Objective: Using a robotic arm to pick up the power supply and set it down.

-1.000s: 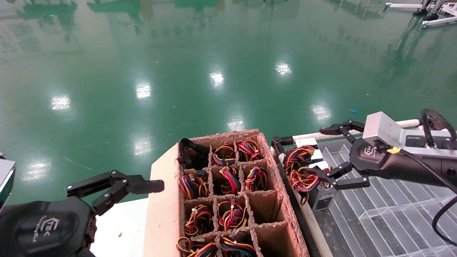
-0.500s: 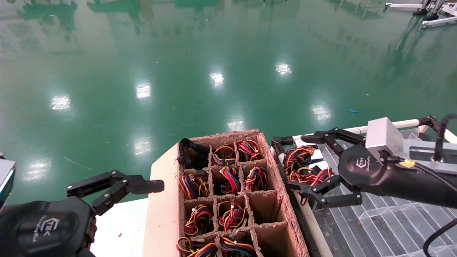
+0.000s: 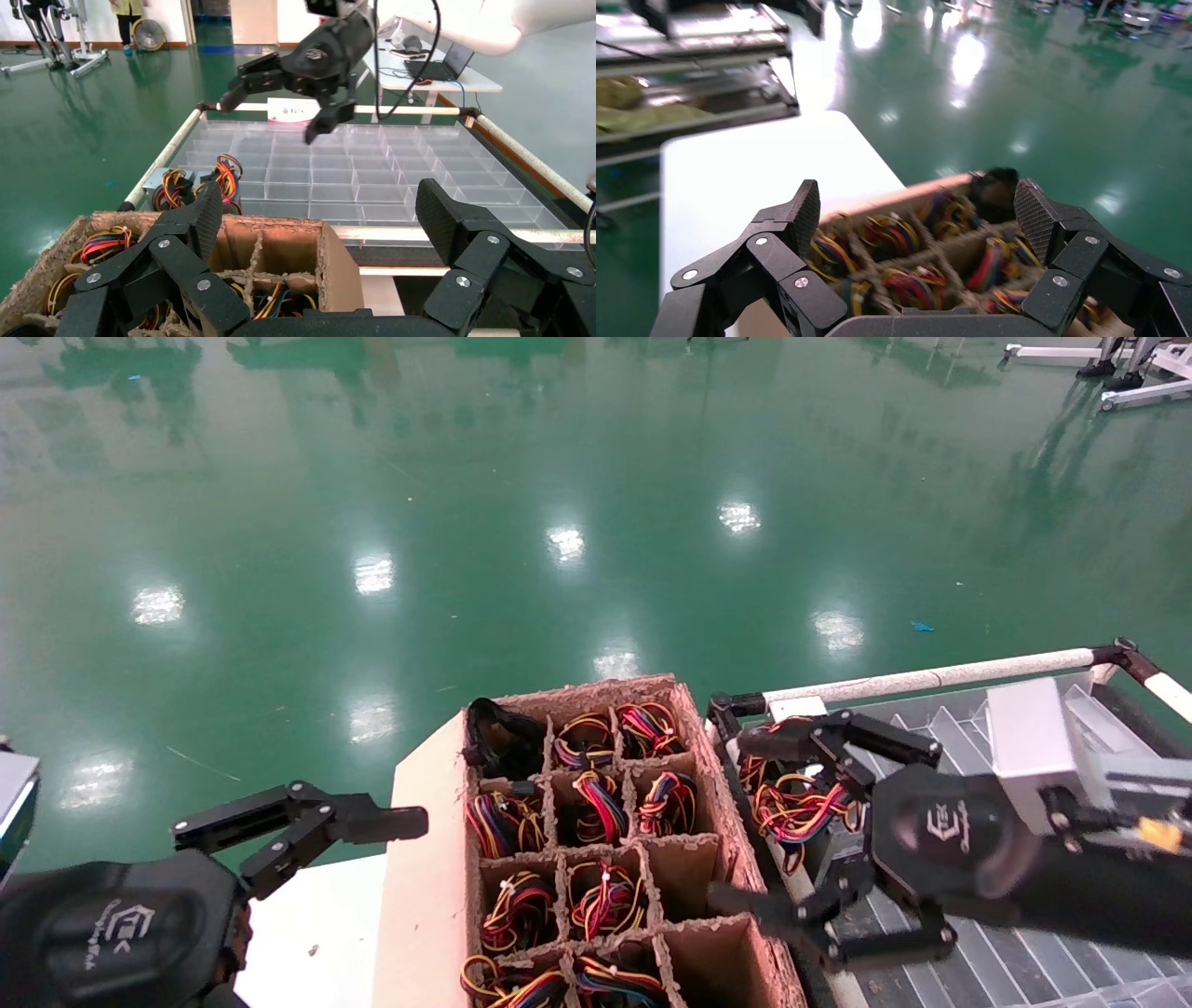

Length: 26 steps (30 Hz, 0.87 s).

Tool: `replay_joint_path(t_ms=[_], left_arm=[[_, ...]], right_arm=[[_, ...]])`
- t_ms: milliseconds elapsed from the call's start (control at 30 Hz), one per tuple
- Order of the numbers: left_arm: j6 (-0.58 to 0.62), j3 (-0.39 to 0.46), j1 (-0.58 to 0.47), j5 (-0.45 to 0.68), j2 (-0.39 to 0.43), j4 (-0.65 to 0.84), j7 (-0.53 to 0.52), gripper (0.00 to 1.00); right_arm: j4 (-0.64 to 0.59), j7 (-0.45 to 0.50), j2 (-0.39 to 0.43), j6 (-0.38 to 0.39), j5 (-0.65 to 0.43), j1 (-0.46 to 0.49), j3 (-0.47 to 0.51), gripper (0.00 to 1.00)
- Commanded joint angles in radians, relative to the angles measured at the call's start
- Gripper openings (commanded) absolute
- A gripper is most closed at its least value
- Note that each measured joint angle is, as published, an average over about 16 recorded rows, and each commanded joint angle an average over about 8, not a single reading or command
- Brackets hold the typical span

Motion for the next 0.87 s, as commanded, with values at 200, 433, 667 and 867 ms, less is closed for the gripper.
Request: replay_joint_path(t_ms=[200,433,667,867], left_arm=[[0.0,0.0,0.0,0.0,0.0,0.0,0.0,1.0],[0.0,0.0,0.0,0.0,0.0,0.0,0.0,1.0],[0.0,0.0,0.0,0.0,0.0,0.001,0.0,1.0],[0.0,0.0,0.0,0.0,0.0,0.001,0.0,1.0]], right_arm=[[0.089,0.054,0.018,-0.016,0.087,-0.069,0.024,1.0],[0.158,0.097,0.032,-0.028,0.154,-0.122,0.043,1.0],[0.165,0.101,0.033,-0.029,0.16,-0.126,0.044,1.0],[0.166,0.102,0.033,-0.03,0.161,-0.127,0.045,1.0]])
